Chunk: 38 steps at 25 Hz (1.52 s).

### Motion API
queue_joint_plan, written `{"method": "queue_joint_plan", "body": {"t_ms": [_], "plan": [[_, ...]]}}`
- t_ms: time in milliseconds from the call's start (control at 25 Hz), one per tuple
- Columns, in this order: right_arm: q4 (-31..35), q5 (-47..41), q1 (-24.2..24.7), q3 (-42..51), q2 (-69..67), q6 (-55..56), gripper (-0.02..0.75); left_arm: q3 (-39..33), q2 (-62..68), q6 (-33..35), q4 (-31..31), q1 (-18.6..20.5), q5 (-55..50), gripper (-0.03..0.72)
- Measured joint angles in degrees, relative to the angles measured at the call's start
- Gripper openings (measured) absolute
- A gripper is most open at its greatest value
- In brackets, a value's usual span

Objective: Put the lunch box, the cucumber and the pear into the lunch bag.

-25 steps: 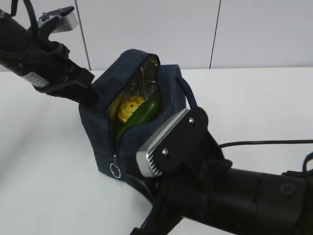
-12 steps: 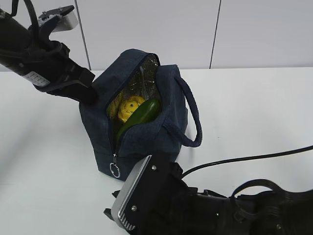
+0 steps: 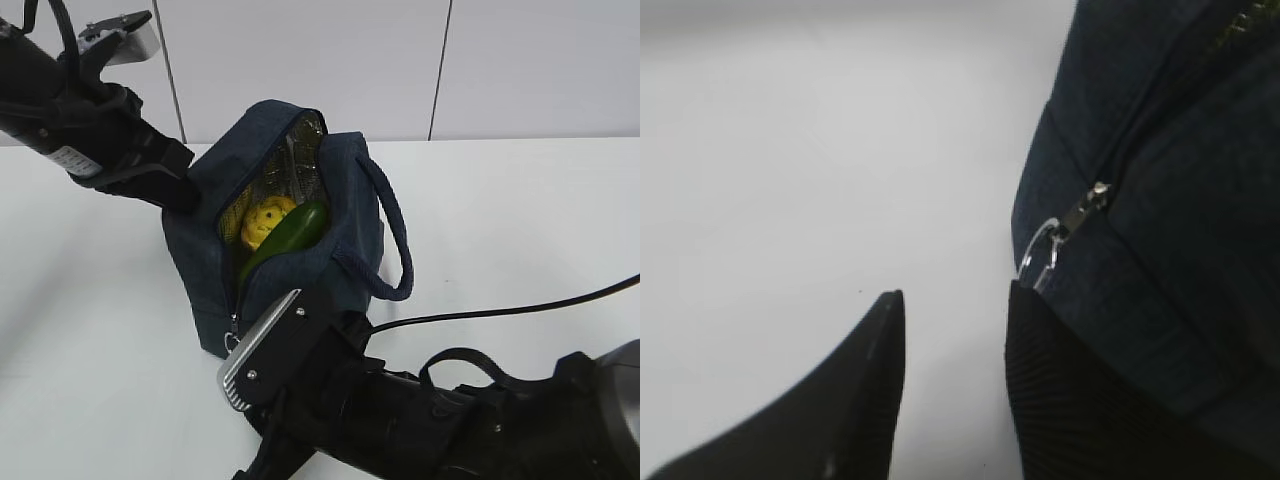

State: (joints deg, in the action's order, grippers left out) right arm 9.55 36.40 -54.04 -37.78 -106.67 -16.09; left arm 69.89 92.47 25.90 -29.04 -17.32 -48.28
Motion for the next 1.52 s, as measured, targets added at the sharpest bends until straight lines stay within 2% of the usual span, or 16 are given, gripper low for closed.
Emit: {"method": "queue_joint_plan", "body": {"t_ms": [320,960,1320,1520], "plan": [[5.4,0.0,0.0,-2.6,-2.9,-0.9,0.281,0.0,0.0,0.0,0.0,0.0,0.1,0.018],[8.4,-0.6,0.0,-4.1,-5.1,-1.2,0.282,0.0,0.0,0.0,0.0,0.0,0.4,0.018],[8.8,-4.8,0.0,-8.2,-6.8,-1.4,0.281,0.0,0.0,0.0,0.0,0.0,0.4,0.018],[10.5,-5.4,0.0,-8.2,-7.4,-1.6,0.225,0.0,0.0,0.0,0.0,0.0,0.4,0.018]]}}
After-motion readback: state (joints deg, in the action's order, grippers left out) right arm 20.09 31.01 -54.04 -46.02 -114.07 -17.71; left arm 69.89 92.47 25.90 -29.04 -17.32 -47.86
